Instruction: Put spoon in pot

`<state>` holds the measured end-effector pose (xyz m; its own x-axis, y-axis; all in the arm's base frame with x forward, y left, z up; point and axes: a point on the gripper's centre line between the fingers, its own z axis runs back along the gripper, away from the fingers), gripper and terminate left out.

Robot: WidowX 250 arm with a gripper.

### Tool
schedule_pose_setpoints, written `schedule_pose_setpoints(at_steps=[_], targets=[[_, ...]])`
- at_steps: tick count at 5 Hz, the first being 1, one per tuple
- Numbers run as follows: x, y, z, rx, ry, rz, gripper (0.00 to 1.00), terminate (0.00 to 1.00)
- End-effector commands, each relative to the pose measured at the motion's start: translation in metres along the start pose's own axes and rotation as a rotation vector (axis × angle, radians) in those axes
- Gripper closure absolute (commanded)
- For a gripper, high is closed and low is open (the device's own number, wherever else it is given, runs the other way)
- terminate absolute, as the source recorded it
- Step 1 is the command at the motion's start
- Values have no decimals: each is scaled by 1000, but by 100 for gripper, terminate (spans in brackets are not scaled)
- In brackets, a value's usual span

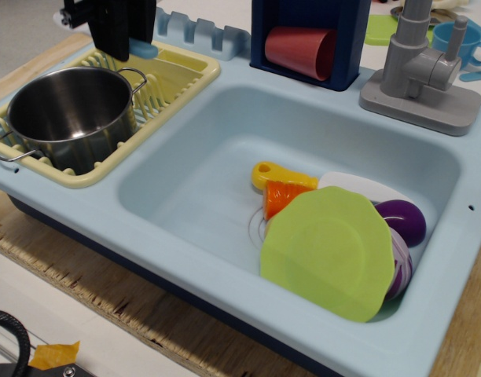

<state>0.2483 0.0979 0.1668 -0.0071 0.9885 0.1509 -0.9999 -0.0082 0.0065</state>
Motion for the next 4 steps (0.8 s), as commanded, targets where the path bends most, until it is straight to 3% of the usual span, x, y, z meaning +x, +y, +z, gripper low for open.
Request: schedule_pose_setpoints(at_steps=[1, 2, 3, 4], targets=[[-6, 22, -1, -35, 100, 131, 100, 0], [-7, 30, -7, -18, 193, 187, 100, 0], [-4, 31, -14, -50, 258, 169, 0, 0], [-4, 31, -14, -50, 258, 169, 0, 0]])
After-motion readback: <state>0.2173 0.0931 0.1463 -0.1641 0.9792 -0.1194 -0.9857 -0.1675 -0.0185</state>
